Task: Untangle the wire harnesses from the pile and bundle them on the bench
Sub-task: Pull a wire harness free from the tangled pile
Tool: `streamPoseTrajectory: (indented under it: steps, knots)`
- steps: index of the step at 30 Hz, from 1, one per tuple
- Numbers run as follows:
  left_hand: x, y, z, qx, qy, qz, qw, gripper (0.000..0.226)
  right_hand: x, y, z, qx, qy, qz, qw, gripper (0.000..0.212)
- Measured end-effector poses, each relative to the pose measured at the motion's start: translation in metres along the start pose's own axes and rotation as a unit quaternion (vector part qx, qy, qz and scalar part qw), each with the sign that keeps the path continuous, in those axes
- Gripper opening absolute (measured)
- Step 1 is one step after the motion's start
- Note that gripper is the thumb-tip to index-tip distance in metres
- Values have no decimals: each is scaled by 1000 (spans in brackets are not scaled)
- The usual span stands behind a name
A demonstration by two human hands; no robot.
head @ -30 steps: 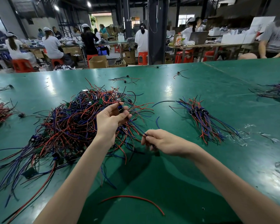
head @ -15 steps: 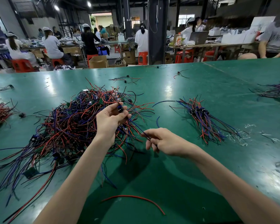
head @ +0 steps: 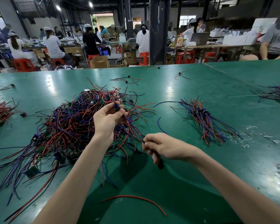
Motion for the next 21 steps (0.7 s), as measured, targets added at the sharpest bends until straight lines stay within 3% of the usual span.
streamPoseTrajectory:
  steps: [6,11,15,21]
  knots:
    - [-3,-4,9,-23,6,-9,1000,24,0,8,43,-144,-31,-45,988,19]
    - [8,0,27,-51,-2,7,999,29,-5,13,51,-174,-67,-67,980,23]
    - [-3,-5,25,-67,22,-17,997,21,-2,6,24,-50,-161,-54,984,22]
    - [-6,-7,12,-49,27,-6,998,22,5,2,-20,147,-272,-68,949,28]
Point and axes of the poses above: each hand's wrist, its own y-axis away from the middle knuckle, its own x-axis out of the palm, z = x × y, the point moved 9 cm from there along -y, towards the middle knuckle, and after that the axes turned 4 degrees about -x, right-handed, at the moved point
